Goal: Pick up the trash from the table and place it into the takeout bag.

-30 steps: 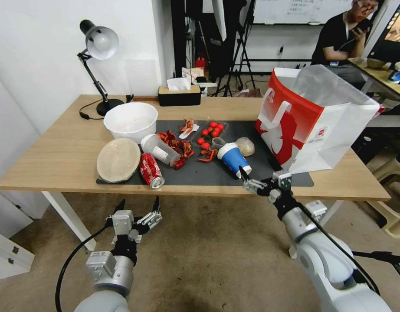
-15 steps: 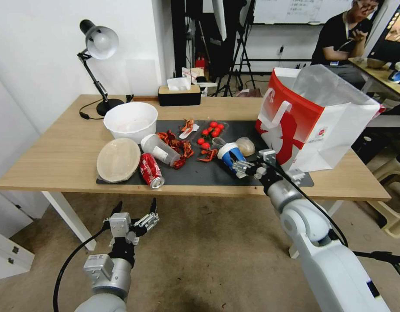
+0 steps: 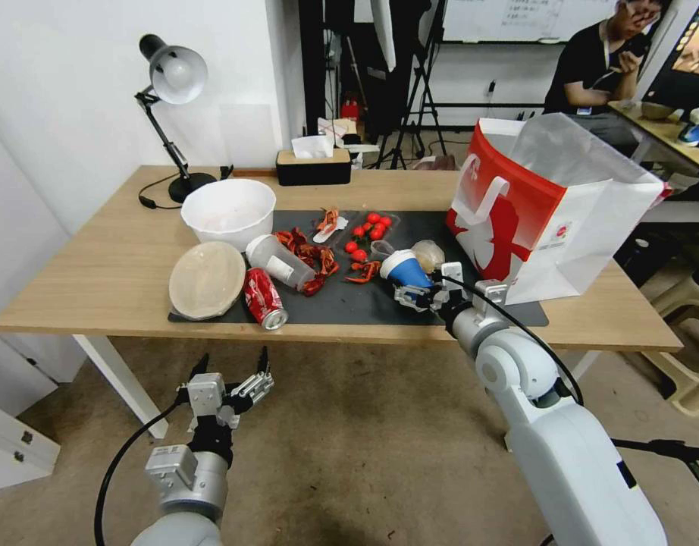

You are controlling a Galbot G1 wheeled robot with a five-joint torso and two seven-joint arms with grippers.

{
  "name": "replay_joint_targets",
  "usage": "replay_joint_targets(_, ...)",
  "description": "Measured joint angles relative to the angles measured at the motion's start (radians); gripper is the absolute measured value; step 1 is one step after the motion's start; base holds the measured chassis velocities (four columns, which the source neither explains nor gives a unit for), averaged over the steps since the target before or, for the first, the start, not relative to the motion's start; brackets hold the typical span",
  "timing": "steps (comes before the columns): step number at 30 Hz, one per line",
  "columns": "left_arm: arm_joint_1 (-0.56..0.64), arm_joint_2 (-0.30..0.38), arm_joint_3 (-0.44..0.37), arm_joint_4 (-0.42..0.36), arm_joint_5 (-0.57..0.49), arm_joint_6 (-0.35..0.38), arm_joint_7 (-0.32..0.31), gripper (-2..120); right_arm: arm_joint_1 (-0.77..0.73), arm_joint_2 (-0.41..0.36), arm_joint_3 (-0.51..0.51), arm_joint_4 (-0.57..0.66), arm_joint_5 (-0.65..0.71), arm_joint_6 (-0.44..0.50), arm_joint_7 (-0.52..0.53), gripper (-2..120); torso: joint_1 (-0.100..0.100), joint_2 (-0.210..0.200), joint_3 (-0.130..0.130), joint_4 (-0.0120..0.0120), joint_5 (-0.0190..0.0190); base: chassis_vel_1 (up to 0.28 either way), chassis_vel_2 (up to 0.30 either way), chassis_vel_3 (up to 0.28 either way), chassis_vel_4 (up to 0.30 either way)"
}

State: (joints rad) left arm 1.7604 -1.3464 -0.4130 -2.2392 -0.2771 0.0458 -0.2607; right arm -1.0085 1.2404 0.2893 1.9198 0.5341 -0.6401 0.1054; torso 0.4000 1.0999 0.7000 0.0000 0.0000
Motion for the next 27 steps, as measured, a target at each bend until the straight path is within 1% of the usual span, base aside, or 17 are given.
replay_joint_targets(3, 0.0, 0.0, 0.0, 0.002, 0.0, -0.004, 0.0, 100, 0.003, 0.001, 0.0, -0.003, 0.007, -0.02, 0.005, 95, 0.0, 0.0, 0.0, 0.0, 0.0, 0.0, 0.0, 0.0, 0.0)
replay_joint_targets(5, 0.0, 0.001, 0.0, 0.004, -0.001, -0.007, 0.0, 100, 0.004, 0.002, 0.0, -0.006, 0.011, -0.03, 0.006, 85, 0.0, 0.0, 0.0, 0.0, 0.0001, 0.0, 0.0, 0.0, 0.0)
replay_joint_targets(6, 0.0, 0.001, 0.0, 0.004, -0.001, -0.007, 0.0, 100, 0.004, 0.002, 0.0, -0.006, 0.011, -0.03, 0.006, 85, 0.0, 0.0, 0.0, 0.0, 0.0001, 0.0, 0.0, 0.0, 0.0)
replay_joint_targets(9, -0.003, 0.001, 0.0, 0.007, -0.002, -0.012, -0.002, 100, 0.002, 0.002, 0.002, -0.007, 0.011, -0.032, 0.006, 70, 0.0, 0.0, 0.0, 0.0, 0.0, 0.0, 0.0, 0.0, 0.0)
replay_joint_targets(10, -0.003, 0.001, 0.0, 0.007, -0.002, -0.012, -0.002, 100, 0.002, 0.002, 0.002, -0.007, 0.011, -0.032, 0.006, 70, 0.0, 0.0, 0.0, 0.0, 0.0, 0.0, 0.0, 0.0, 0.0)
replay_joint_targets(11, -0.004, 0.001, 0.0, 0.008, -0.002, -0.013, -0.003, 100, 0.001, 0.002, 0.004, -0.006, 0.011, -0.032, 0.006, 67, 0.0, 0.0, 0.0, 0.0, 0.0, 0.0, 0.0, 0.0, 0.0)
replay_joint_targets(12, -0.004, 0.001, 0.001, 0.009, -0.002, -0.015, -0.003, 100, -0.004, 0.001, 0.007, 0.001, 0.011, -0.032, 0.006, 60, 0.0, 0.0, 0.0, 0.0, 0.0001, 0.0, 0.0, 0.0, 0.0)
replay_joint_targets(13, -0.004, 0.0, 0.002, 0.01, -0.002, -0.016, -0.004, 100, -0.009, -0.001, 0.011, 0.01, 0.011, -0.031, 0.005, 57, 0.0, 0.0, 0.0, 0.0, 0.0002, 0.0, 0.0, 0.0, 0.0)
replay_joint_targets(14, -0.004, 0.0, 0.002, 0.01, -0.002, -0.016, -0.004, 100, -0.009, -0.001, 0.011, 0.01, 0.011, -0.031, 0.005, 57, 0.0, 0.0, 0.0, 0.0, 0.0002, 0.0, 0.0, 0.0, 0.0)
replay_joint_targets(17, -0.003, 0.0, 0.003, 0.01, -0.001, -0.022, -0.005, 100, -0.033, -0.019, 0.024, 0.061, 0.012, -0.025, -0.003, 42, 0.0, 0.0, 0.0, -0.0001, 0.0001, 0.0, 0.0, 0.0, 0.0)
replay_joint_targets(18, -0.003, 0.0, 0.003, 0.01, -0.001, -0.022, -0.005, 100, -0.033, -0.019, 0.024, 0.061, 0.012, -0.025, -0.003, 42, 0.0, 0.0, 0.0, -0.0001, 0.0001, 0.0, 0.0, 0.0, 0.0)
replay_joint_targets(21, -0.003, 0.001, 0.002, 0.01, 0.0, -0.027, -0.006, 100, -0.062, -0.047, 0.038, 0.121, 0.016, -0.019, -0.014, 31, 0.0, 0.0, 0.0, -0.0001, 0.0002, 0.0, 0.0, 0.0, 0.0)
replay_joint_targets(22, -0.003, 0.001, 0.002, 0.01, 0.0, -0.027, -0.006, 100, -0.062, -0.047, 0.038, 0.121, 0.016, -0.019, -0.014, 31, 0.0, 0.0, 0.0, -0.0001, 0.0002, 0.0, 0.0, 0.0, 0.0)
replay_joint_targets(25, -0.001, 0.001, 0.001, 0.009, 0.001, -0.031, -0.007, 100, -0.078, -0.076, 0.056, 0.184, 0.021, 0.003, -0.026, 22, 0.0, 0.0, 0.0, -0.0001, 0.0, 0.0, 0.0, 0.0, 0.0)
replay_joint_targets(27, -0.001, 0.001, 0.001, 0.008, 0.001, -0.032, -0.007, 100, -0.078, -0.08, 0.062, 0.196, 0.026, 0.008, -0.026, 20, 0.0, 0.0, 0.0, -0.0001, 0.0002, 0.0, 0.0, 0.0, 0.0)
